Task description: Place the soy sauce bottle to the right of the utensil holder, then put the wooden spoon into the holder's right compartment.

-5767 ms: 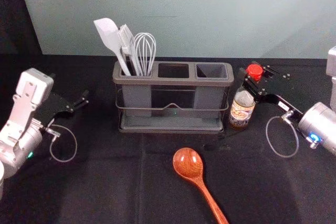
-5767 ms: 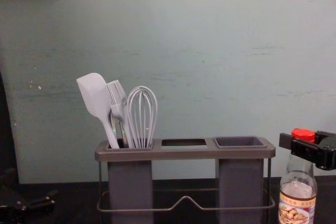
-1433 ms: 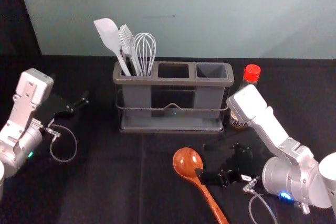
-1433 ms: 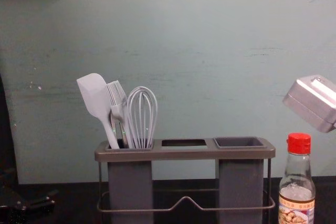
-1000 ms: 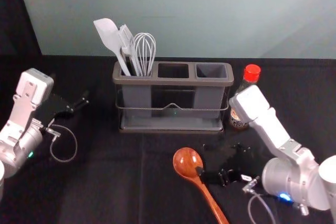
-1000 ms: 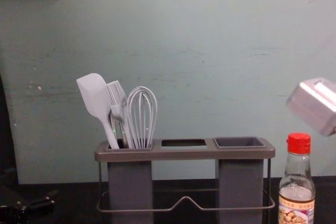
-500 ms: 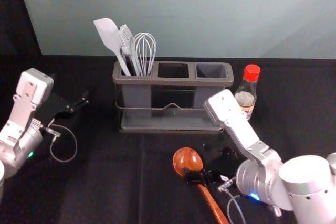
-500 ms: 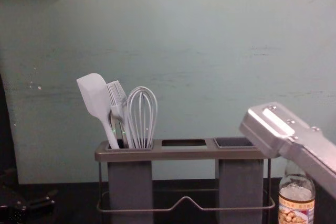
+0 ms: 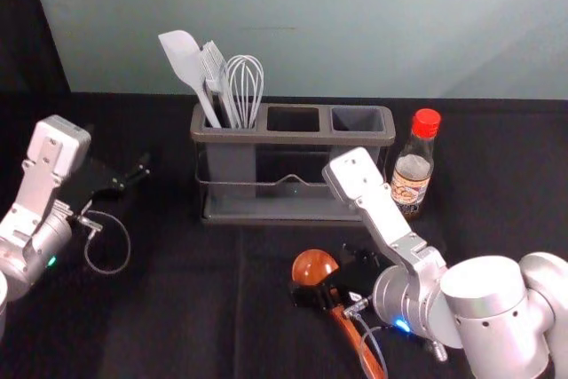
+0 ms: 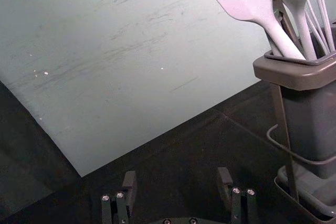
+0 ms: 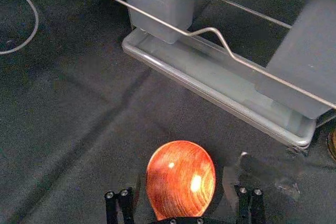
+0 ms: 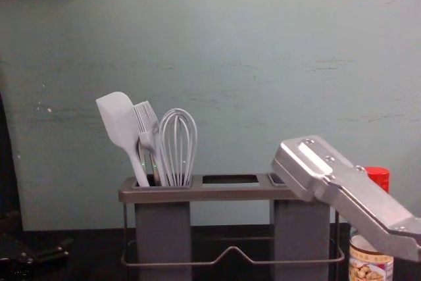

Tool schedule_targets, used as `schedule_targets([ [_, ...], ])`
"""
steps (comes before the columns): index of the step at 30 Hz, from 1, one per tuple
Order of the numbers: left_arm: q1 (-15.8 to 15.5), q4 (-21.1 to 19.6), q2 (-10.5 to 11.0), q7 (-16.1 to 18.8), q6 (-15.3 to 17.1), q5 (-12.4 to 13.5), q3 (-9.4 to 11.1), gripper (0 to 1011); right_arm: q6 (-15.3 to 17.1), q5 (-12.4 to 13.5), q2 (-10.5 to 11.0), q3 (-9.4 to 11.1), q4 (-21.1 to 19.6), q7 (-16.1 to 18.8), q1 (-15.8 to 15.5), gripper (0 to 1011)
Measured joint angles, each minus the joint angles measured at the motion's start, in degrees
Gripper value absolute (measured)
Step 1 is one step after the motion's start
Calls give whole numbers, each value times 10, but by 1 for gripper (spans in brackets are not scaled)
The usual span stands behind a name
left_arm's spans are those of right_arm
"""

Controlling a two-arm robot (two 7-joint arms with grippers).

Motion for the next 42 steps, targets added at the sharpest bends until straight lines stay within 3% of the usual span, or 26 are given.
schedule_targets([
  [16, 0, 0, 0, 0, 0, 0, 0, 1005, 1, -20, -25, 1, 26, 13, 9, 1004],
  [42, 0, 0, 0, 0, 0, 0, 0, 1005, 16, -51, -35, 11, 29, 33, 6, 1004],
])
